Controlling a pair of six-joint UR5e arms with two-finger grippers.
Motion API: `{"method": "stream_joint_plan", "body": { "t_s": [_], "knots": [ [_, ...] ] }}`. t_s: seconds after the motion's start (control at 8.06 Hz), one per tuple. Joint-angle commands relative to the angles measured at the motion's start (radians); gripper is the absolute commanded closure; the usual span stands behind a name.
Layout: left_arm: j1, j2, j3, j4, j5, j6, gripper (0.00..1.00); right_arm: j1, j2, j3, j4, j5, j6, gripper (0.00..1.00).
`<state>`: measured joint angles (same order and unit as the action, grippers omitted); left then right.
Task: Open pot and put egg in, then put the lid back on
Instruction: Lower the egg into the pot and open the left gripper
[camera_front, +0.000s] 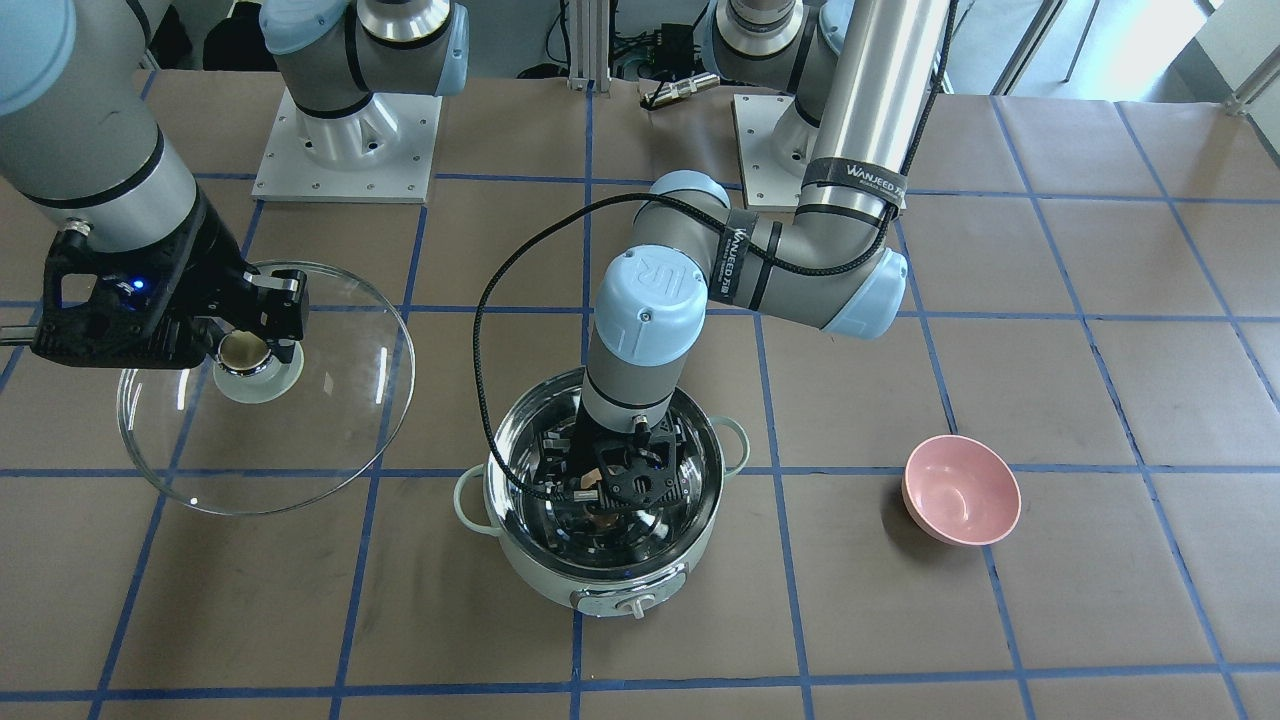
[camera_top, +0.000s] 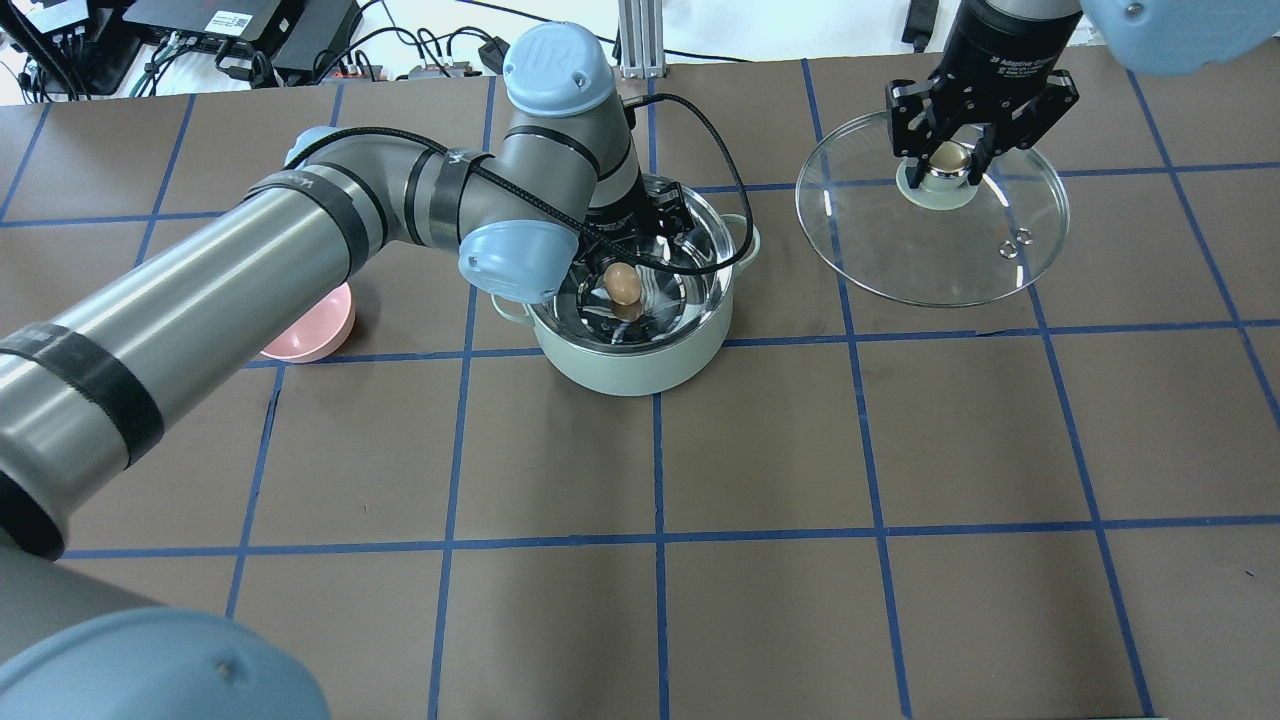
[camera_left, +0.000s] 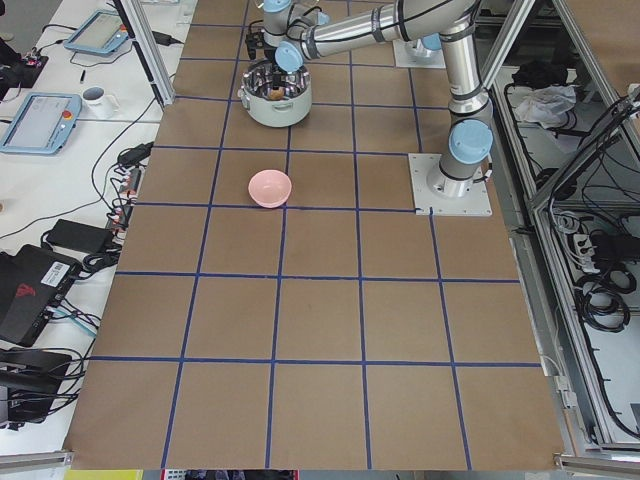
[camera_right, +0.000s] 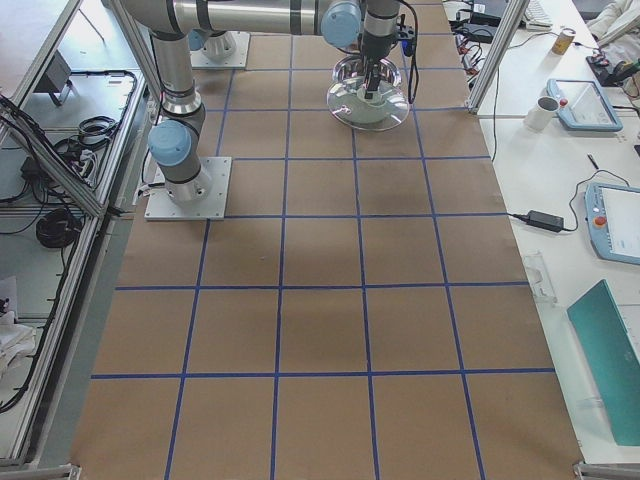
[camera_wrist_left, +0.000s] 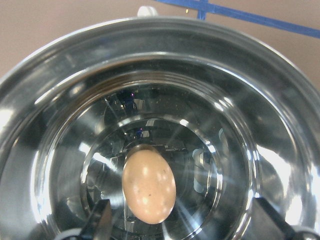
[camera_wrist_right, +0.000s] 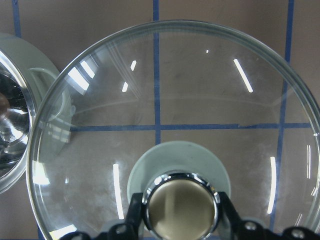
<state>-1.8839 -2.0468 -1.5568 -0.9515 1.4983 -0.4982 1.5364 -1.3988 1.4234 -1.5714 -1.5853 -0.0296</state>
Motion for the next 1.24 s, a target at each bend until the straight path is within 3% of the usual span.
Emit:
{"method": "stream_joint_plan", "body": {
  "t_s": [0.0,0.74,1.12],
  "knots": [
    [-0.001,0.139,0.009,-0.18,0.002,0.001,0.0,0.005,0.0,0.0,-0.002,0.008,0.004,0.98],
    [0.005,0.417,0.017,-0.626,0.003,0.015,0.0,0.062,0.018,0.0,-0.056,0.061,0.1,1.0],
    [0.079,0.442,0.029,-0.665,0.003,0.181,0.0,0.216,0.085,-0.004,-0.168,0.057,0.268,1.0]
  ]
}}
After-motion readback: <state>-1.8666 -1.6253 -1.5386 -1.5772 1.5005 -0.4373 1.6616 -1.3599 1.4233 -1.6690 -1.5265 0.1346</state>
